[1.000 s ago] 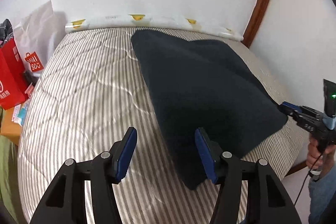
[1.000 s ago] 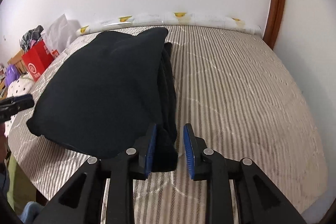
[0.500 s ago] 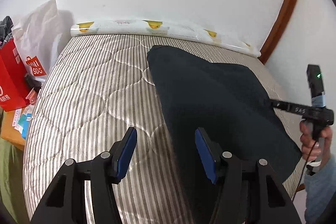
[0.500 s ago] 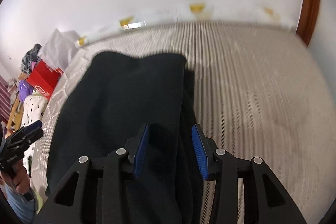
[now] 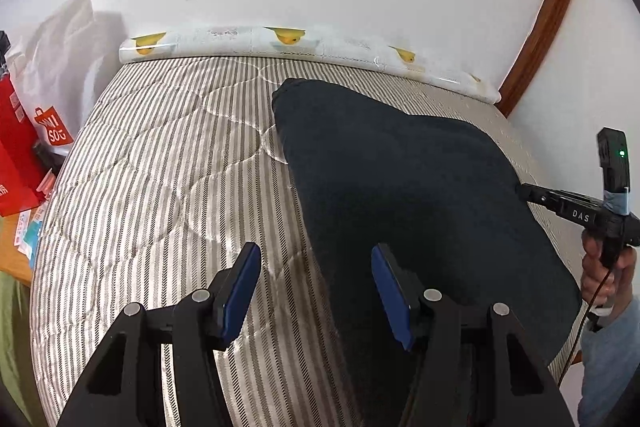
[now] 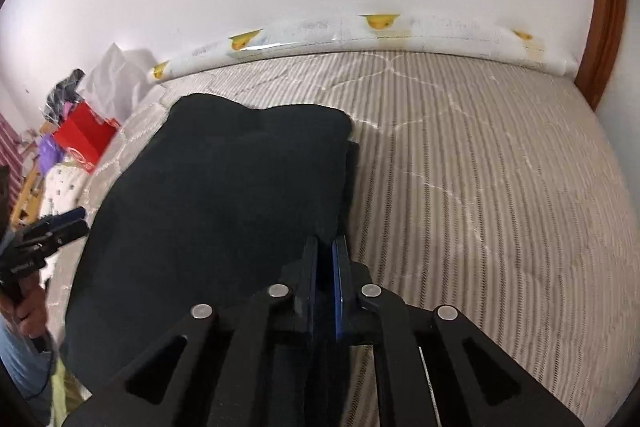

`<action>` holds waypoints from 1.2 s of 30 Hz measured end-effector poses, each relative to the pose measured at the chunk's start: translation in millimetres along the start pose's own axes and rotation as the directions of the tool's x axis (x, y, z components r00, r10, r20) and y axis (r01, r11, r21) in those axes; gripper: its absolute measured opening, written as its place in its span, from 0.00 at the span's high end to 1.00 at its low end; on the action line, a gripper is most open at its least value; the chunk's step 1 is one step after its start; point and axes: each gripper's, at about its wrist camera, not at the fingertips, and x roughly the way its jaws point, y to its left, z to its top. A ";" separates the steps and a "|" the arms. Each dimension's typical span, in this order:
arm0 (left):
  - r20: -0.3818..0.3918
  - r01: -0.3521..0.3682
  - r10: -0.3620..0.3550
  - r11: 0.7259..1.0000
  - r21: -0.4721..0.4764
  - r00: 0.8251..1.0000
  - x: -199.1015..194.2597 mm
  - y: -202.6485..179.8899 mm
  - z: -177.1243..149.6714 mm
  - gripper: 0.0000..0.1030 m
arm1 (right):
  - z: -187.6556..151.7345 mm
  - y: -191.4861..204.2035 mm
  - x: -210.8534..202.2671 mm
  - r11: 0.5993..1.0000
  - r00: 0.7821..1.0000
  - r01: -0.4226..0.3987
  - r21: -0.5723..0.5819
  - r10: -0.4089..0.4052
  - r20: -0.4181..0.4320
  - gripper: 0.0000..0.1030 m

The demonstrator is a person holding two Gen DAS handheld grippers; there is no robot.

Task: Fold small clothes

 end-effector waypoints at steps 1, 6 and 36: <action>-0.001 -0.003 0.003 1.000 0.004 1.000 0.9 -2.1 0.4 0.47 | -1.4 0.5 -4.2 0.999 0.999 0.049 0.005 -0.049 0.008 0.92; 0.010 -0.015 0.015 1.000 0.017 1.000 -1.4 -12.4 -0.8 0.47 | -14.8 6.5 -34.6 0.997 0.993 0.067 0.040 -0.070 0.096 0.88; 0.014 -0.040 0.040 0.999 0.007 0.999 2.6 -26.8 -19.8 0.43 | -121.6 29.6 -82.6 0.990 0.977 0.135 0.037 -0.140 0.162 0.58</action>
